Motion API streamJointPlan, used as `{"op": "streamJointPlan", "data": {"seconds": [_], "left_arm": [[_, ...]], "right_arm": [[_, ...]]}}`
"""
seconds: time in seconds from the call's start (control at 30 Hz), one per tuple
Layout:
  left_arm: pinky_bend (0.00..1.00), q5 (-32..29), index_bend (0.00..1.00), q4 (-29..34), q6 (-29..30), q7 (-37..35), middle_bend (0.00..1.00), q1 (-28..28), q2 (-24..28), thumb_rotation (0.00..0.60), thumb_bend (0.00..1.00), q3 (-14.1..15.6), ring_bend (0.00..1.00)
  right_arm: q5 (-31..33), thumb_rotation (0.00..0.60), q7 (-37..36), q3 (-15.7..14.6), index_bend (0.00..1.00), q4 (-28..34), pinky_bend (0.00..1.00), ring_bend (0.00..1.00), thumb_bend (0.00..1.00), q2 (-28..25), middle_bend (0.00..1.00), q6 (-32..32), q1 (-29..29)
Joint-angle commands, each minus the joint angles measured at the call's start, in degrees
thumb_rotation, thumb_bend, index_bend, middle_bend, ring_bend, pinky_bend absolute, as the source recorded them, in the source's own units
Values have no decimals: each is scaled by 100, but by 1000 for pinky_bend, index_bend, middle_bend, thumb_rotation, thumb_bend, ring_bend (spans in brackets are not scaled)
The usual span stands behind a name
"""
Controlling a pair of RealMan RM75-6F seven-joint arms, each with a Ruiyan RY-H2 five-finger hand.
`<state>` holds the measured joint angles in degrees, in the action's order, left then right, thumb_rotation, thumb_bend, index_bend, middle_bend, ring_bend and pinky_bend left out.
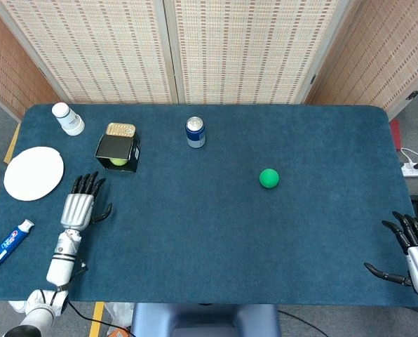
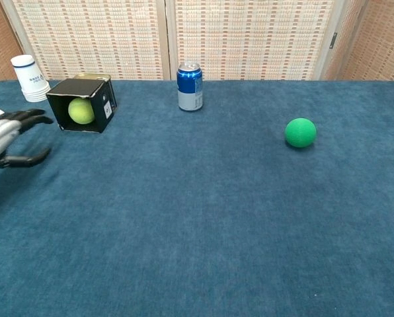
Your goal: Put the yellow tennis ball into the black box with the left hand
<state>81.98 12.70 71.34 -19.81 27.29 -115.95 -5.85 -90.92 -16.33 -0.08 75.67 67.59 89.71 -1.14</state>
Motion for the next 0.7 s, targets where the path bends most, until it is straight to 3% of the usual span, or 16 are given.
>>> {"op": "streamJointPlan", "data": {"seconds": [0.03,0.07,0.1,0.17,0.2,0.3,0.7], "left_arm": [[0,-85,203,924,1375,503,31,-1374,372,208,369,78,0],[0,-99,215,1301,1610,594,44,-1687,593,271,371,127,0],[3,-337,235,2024,2122,360,67,-2346,1035,371,371,18,7],[65,-366,290,2987,2406,46,137,-2741,1654,542,371,50,58],[125,-413,322,3355,2471,-135,177,-2826,1903,571,373,-21,100],[253,-546,373,3614,2482,-338,260,-2950,2129,576,381,-162,197],[118,-394,366,3583,2672,-324,255,-3015,2159,572,381,-274,163]], "right_arm": [[-36,481,-60,-16,182,-43,0,0,0,-4,44,39,-16],[-45,480,-86,-23,182,-61,0,0,0,-6,44,45,-20],[-59,480,-118,-35,182,-75,0,0,0,-8,44,48,-22],[-78,481,-106,-38,182,-83,0,0,0,3,44,64,-22],[-100,481,-80,-44,182,-79,0,0,0,10,44,70,-17],[-145,481,27,-60,182,-54,0,0,0,34,44,36,17],[-70,481,159,-78,182,-5,0,0,0,55,44,-38,6]]}}
